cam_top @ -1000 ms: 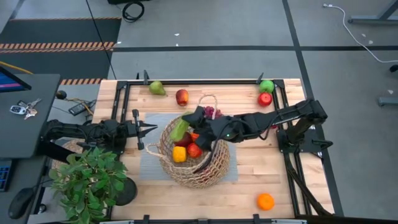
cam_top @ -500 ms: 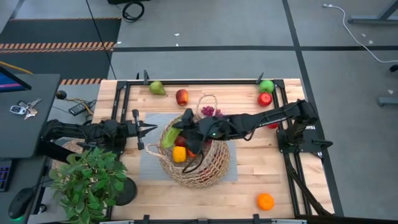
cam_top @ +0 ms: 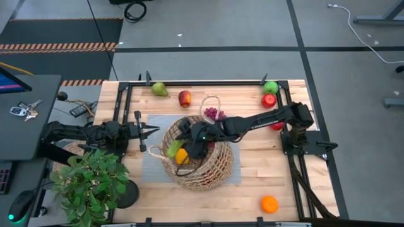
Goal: Build produce basket
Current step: Put the cucumber into the brown basket
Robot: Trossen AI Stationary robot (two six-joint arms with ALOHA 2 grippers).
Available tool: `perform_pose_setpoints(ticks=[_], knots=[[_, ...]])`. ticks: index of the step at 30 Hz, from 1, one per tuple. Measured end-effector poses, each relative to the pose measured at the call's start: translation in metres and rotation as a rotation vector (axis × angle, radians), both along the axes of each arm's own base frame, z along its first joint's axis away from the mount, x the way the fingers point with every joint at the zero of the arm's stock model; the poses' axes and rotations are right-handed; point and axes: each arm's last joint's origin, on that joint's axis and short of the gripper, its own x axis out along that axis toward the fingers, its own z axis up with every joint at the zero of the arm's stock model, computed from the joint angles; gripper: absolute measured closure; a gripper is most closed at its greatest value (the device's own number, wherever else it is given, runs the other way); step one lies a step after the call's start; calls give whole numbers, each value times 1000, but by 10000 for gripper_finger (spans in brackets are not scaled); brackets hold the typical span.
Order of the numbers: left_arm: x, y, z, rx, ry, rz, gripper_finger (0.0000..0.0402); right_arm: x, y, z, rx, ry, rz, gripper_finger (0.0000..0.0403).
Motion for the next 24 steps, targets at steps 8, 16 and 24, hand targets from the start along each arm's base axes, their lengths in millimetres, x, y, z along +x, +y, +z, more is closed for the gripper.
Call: perform_pose_setpoints(ticks=[8, 16, 24], knots=[[0, 0, 0, 0, 1, 0, 368, 8, -14, -27, 155, 104, -106, 221], [0, 0, 0, 0, 3, 0, 373, 3, -27, -36, 210, 197, -197, 221], [0, 0, 0, 0, 0, 0, 366, 2, -37, -38, 329, 216, -325, 214]])
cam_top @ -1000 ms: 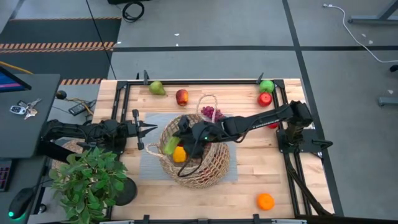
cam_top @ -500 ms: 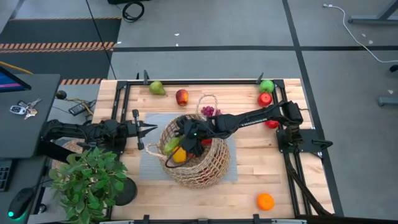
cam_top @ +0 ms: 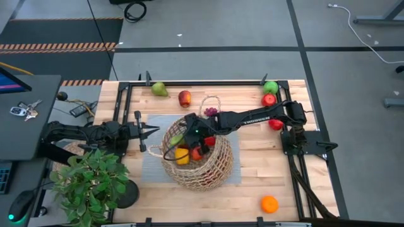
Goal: Build produce basket
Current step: Put the cucumber into the brown basket, then put the red apple into the brown basket
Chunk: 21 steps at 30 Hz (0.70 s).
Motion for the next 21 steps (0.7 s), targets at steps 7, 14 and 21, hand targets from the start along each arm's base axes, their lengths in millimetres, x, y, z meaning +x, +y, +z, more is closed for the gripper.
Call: perform_pose_setpoints(ticks=[7, 14, 21], knots=[[0, 0, 0, 0, 0, 0, 372, 0, 0, 2, 28, -10, -39, 153], [0, 0, 0, 0, 0, 0, 371, -12, -1, 41, -66, -146, -132, 100], [0, 0, 0, 0, 0, 0, 366, -40, -15, 105, -132, -387, -361, 102]])
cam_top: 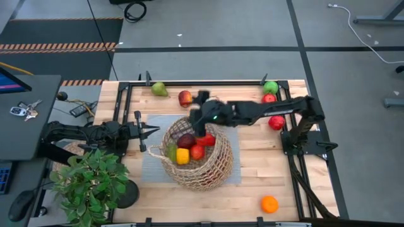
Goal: Build produce basket
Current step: Put the red apple into the brown basket
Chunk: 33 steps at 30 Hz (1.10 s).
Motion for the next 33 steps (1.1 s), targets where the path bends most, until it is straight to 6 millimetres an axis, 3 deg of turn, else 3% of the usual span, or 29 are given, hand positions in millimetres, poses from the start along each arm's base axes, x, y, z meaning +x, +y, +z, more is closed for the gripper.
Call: perform_pose_setpoints(ticks=[7, 14, 19, 27, 33], knots=[[0, 0, 0, 0, 0, 0, 370, -42, -33, 47, 19, -166, -291, 114], [0, 0, 0, 0, 0, 0, 368, -89, -87, 55, 80, -106, -602, 116], [0, 0, 0, 0, 0, 0, 367, -116, -123, 36, 157, -8, -808, 116], [0, 0, 0, 0, 0, 0, 374, -145, -167, -17, 175, 59, -980, 116], [0, 0, 0, 0, 0, 0, 368, -174, -197, -56, 373, 85, -1062, 121]])
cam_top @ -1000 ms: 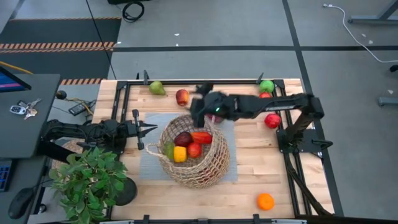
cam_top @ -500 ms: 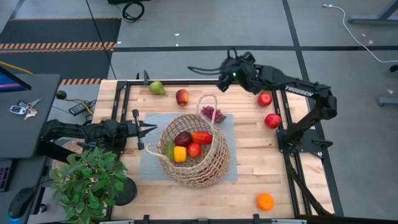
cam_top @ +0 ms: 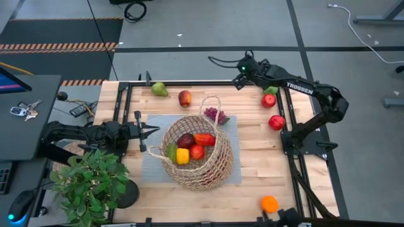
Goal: Build produce basket
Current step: Put the red apple into the brown basket
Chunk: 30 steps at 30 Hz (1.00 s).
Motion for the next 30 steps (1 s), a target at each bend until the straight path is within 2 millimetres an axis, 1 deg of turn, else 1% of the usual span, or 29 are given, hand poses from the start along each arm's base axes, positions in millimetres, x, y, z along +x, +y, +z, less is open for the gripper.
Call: perform_pose_setpoints(ticks=[3, 6, 9, 14, 21, 24, 30], knots=[[0, 0, 0, 0, 0, 0, 366, -16, -12, -16, 75, -16, -66, 123], [0, 0, 0, 0, 0, 0, 367, -30, -21, -27, 116, -17, -123, 122], [0, 0, 0, 0, 0, 0, 370, -40, -24, -38, 202, -36, -142, 116], [0, 0, 0, 0, 0, 0, 370, -50, -19, -59, 294, 17, -146, 100], [0, 0, 0, 0, 0, 0, 367, -58, -10, -83, 353, 72, -160, 75], [0, 0, 0, 0, 0, 0, 370, -62, -5, -89, 391, 95, -181, 66], [0, 0, 0, 0, 0, 0, 373, -68, 1, -94, 446, 124, -254, 56]])
